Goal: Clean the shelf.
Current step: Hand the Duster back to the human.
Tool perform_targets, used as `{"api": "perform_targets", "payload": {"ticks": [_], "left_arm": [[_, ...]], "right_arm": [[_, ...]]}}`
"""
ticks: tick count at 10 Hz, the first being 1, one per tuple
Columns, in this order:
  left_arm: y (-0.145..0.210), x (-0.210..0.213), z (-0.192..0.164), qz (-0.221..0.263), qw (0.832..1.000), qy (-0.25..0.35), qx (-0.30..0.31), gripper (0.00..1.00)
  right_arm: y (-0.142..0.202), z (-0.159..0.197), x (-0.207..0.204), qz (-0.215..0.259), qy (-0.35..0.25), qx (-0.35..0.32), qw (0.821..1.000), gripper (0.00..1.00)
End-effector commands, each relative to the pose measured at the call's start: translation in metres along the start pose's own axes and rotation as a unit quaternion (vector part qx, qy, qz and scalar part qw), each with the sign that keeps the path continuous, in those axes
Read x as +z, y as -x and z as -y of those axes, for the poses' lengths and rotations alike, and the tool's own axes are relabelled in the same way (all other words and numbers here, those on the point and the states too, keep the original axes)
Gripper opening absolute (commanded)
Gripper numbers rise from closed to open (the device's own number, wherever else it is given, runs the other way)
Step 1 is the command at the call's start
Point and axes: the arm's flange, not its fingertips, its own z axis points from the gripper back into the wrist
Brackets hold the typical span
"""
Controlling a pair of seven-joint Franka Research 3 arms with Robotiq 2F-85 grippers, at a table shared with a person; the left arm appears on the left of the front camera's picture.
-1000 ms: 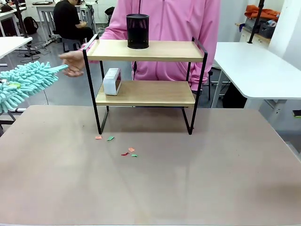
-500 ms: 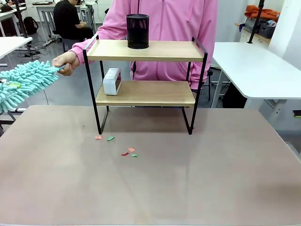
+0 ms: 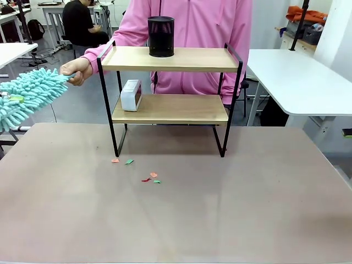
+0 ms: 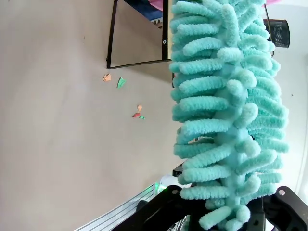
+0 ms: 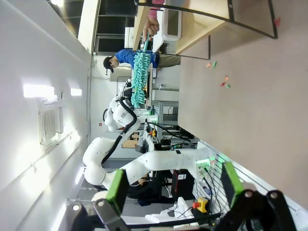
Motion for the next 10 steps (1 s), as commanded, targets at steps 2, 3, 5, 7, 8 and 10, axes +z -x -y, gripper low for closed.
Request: {"api": "perform_targets", "payload": {"ticks": [2,3,5,7,8,10], "left_arm": [[-0.007,-0.007,0.002,-0.013,0.999,-0.031,-0.016,1.00],[-0.008,-0.008,0.003,-0.022,0.999,-0.023,-0.019,1.00],[-0.006,-0.005,0.006,-0.017,0.999,-0.026,-0.020,0.97],[-0.002,-0.002,0.011,-0.024,0.999,-0.024,-0.025,1.00],[0.001,-0.002,0.013,-0.034,0.999,-0.022,-0.027,1.00],[0.013,-0.009,0.013,-0.076,0.996,-0.024,-0.033,1.00]], "right_arm": [[0.000,0.001,0.004,-0.006,0.005,0.011,1.000,1.00],[0.000,0.001,0.004,-0.006,0.005,0.011,1.000,1.00],[0.000,0.001,0.004,-0.006,0.005,0.011,1.000,1.00],[0.000,0.001,0.004,-0.006,0.005,0.011,1.000,1.00],[0.000,0.001,0.004,-0.006,0.005,0.011,1.000,1.00],[0.000,0.001,0.004,-0.006,0.005,0.011,1.000,1.00]]}}
